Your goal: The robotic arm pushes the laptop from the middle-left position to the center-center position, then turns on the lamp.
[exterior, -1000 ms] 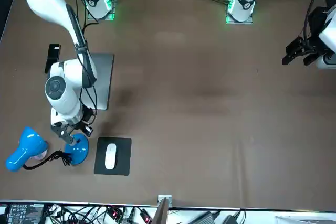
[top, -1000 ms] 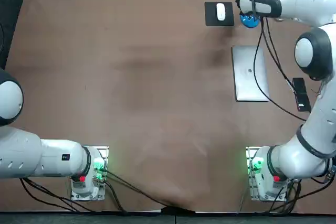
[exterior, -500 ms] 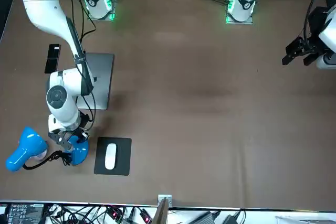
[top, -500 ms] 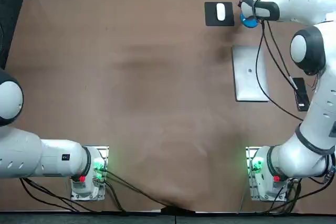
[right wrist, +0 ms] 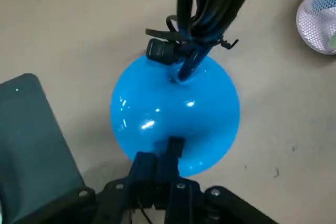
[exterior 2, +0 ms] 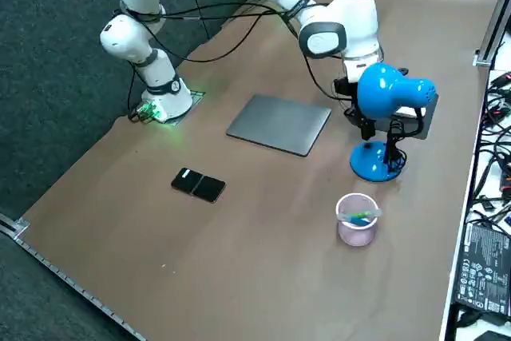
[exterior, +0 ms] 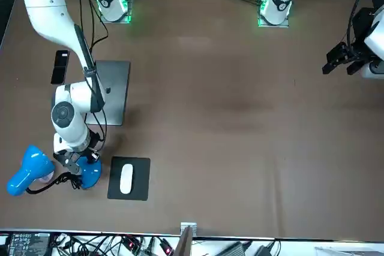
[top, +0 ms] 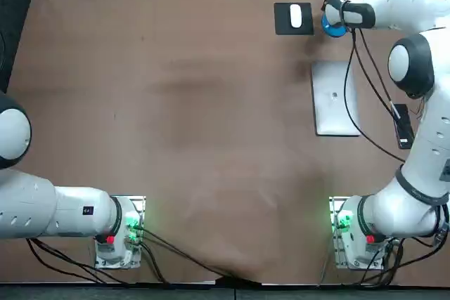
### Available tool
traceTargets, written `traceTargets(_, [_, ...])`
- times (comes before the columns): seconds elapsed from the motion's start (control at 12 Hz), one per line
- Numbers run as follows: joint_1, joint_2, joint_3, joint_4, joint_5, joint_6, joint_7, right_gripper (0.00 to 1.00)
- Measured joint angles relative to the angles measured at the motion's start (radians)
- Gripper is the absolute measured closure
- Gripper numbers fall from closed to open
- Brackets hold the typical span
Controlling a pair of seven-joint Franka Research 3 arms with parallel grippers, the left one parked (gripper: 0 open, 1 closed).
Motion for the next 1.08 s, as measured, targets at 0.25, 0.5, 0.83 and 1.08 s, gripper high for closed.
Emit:
traceTargets(0.25, [-0.006,0.019,0.000,0.017,-0.001,0.002,0.000,0.98])
traceTargets(0.5, [-0.013,0.032,0.000,0.030,-0.001,0.002,0.000,0.98])
traceTargets(0.83, [-0.013,0.038,0.000,0.038,-0.001,0.002,0.000,0.98])
traceTargets(1.08, [-0.014,0.039,0.000,0.040,-0.001,0.006,0.000,0.98])
